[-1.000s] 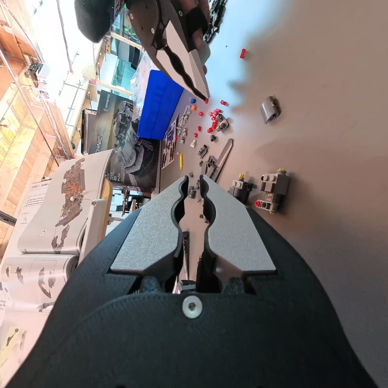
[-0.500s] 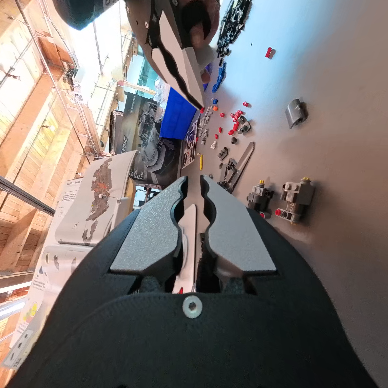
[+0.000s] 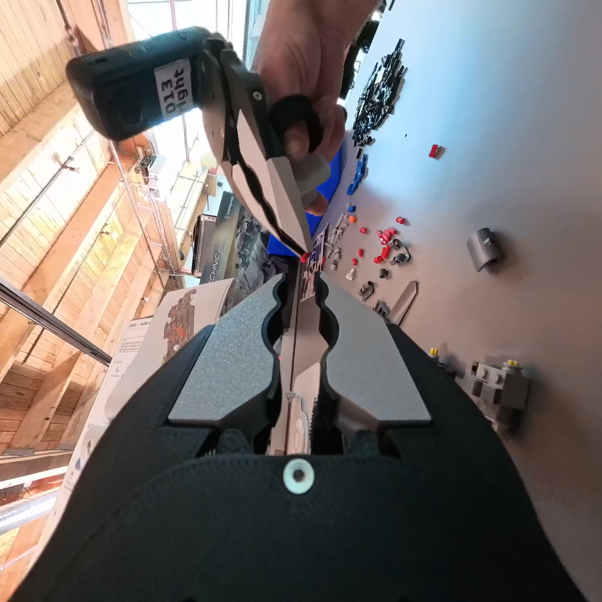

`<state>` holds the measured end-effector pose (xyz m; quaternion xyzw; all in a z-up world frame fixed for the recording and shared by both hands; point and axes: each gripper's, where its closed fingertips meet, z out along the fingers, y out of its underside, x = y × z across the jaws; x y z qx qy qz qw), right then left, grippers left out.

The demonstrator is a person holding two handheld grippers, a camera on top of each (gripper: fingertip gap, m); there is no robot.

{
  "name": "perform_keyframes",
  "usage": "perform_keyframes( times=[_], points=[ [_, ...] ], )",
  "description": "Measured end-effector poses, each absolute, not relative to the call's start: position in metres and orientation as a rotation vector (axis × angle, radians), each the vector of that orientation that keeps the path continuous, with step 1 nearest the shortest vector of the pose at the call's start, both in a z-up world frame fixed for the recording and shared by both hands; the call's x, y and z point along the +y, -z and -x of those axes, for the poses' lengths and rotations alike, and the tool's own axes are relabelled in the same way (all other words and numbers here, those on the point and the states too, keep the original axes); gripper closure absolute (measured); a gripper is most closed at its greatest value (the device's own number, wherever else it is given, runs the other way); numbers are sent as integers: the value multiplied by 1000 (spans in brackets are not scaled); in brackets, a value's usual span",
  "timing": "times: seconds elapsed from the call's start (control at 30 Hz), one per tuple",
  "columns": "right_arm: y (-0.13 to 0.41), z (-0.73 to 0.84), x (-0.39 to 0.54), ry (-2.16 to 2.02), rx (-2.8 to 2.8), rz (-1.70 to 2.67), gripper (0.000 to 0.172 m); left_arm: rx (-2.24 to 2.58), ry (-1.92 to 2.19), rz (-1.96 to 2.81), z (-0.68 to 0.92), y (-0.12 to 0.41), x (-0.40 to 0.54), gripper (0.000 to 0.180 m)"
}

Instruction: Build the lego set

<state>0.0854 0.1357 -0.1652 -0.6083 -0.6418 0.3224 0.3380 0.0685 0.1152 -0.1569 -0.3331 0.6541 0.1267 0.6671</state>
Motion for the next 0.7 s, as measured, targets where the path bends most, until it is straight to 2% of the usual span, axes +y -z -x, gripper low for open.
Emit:
perform_keyframes(
  times=[0.43, 0.7],
  points=[
    [171, -78, 120, -975, -1784, 1595, 172, 1517, -323, 716, -85, 164, 123, 165],
    [172, -76, 118, -1050, -1792, 1613, 172, 1548, -345, 689, -88, 170, 121, 177]
  ],
)
